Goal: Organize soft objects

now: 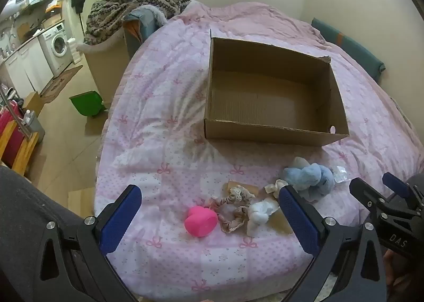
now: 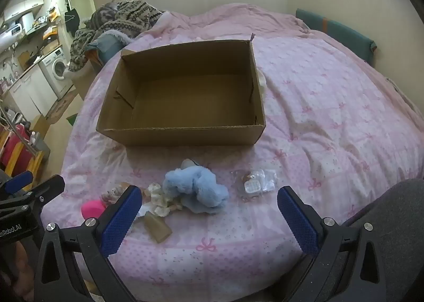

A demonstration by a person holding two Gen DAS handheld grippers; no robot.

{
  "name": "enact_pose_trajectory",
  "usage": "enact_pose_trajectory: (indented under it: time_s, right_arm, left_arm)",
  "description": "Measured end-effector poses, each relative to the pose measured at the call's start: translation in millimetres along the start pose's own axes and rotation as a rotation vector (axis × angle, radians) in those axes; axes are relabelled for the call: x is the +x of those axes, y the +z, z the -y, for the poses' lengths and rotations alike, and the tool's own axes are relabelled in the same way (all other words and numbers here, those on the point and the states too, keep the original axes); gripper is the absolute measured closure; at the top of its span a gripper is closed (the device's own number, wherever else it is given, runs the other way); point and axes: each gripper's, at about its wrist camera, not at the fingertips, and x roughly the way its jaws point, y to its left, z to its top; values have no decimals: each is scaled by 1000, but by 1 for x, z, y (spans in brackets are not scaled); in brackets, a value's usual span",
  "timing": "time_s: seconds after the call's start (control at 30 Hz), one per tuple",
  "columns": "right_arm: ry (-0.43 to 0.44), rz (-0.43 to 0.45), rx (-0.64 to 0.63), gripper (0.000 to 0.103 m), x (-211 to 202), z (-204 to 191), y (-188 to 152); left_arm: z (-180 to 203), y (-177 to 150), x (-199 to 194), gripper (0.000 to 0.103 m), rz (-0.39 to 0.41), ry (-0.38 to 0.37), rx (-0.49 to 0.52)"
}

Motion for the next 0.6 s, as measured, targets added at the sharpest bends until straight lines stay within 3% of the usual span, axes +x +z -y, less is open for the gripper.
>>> enact_pose_trajectory:
  time_s: [0.6]
  right_arm:
    - [3, 0, 3, 0, 0, 0, 0]
  left_arm:
    - [1, 0, 0, 0, 0, 9, 8]
